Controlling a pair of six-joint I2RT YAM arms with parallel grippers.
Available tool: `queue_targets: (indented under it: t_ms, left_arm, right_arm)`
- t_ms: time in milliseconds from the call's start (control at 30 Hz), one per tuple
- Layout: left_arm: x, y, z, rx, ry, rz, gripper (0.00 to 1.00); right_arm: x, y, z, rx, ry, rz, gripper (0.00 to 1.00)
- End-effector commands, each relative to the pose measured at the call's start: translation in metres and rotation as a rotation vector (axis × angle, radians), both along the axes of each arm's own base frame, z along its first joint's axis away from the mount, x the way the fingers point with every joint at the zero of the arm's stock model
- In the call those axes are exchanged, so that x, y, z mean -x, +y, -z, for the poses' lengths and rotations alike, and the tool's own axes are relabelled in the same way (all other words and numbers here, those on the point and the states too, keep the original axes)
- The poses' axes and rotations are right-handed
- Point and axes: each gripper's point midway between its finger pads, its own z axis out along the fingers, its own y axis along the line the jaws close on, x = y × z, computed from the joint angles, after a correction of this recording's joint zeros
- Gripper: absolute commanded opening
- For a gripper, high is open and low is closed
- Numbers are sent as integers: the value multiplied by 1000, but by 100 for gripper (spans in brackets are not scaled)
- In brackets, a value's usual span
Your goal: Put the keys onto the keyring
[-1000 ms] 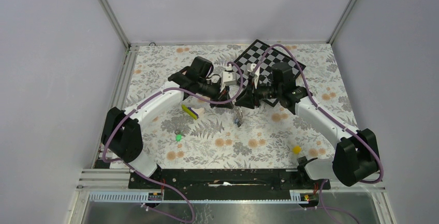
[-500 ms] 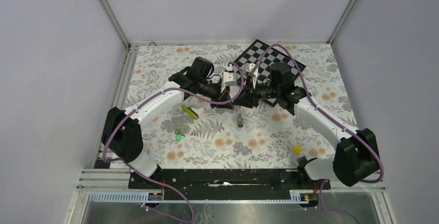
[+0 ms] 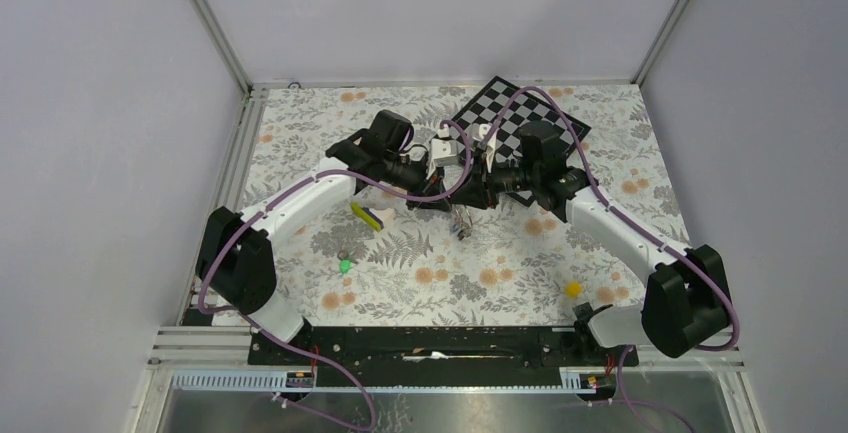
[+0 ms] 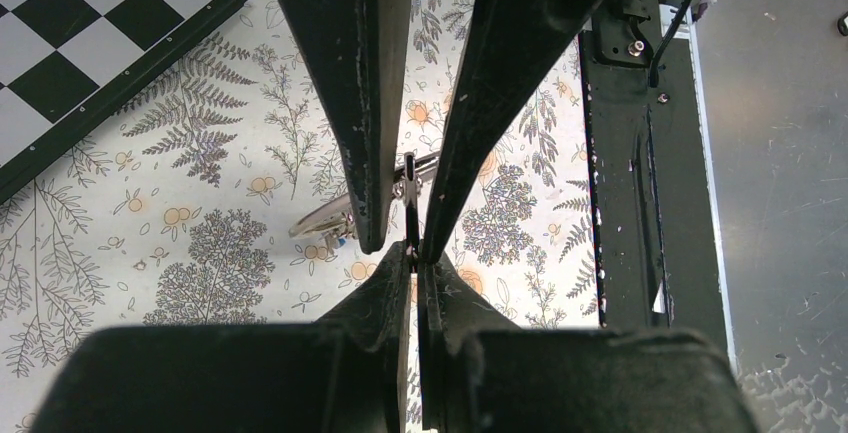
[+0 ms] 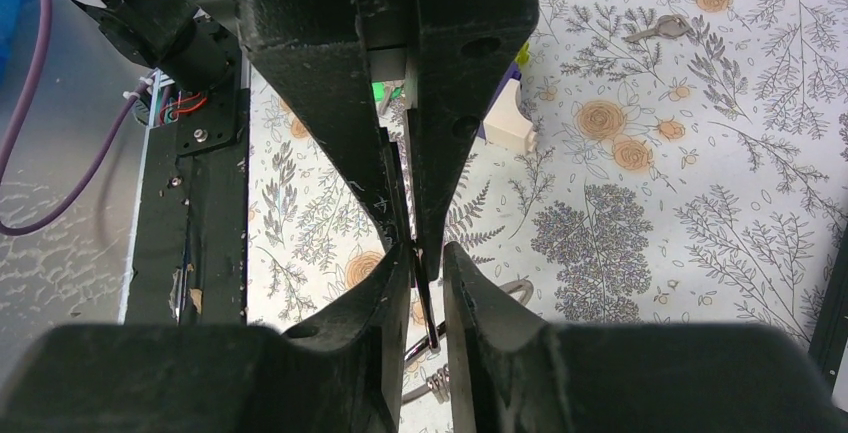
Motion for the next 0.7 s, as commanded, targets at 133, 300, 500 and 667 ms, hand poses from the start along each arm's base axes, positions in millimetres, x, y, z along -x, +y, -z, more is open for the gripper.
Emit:
queue_targets:
  t_ms: [133, 300, 500, 667]
  left_arm:
    - [1, -8, -19, 63, -30, 38, 0]
    - [0, -8, -19, 64, -30, 37, 0]
    - [-1, -8, -21, 65, -33, 33, 0]
    - [-7, -1, -30, 91, -49, 25, 28]
  right_arm:
    - [-1, 3, 0, 2, -22, -5, 17]
    - [1, 2, 1, 4, -18, -10, 4]
    - [1, 1, -1, 3, -33, -4, 0]
    - [-4, -3, -17, -45, -22, 42, 0]
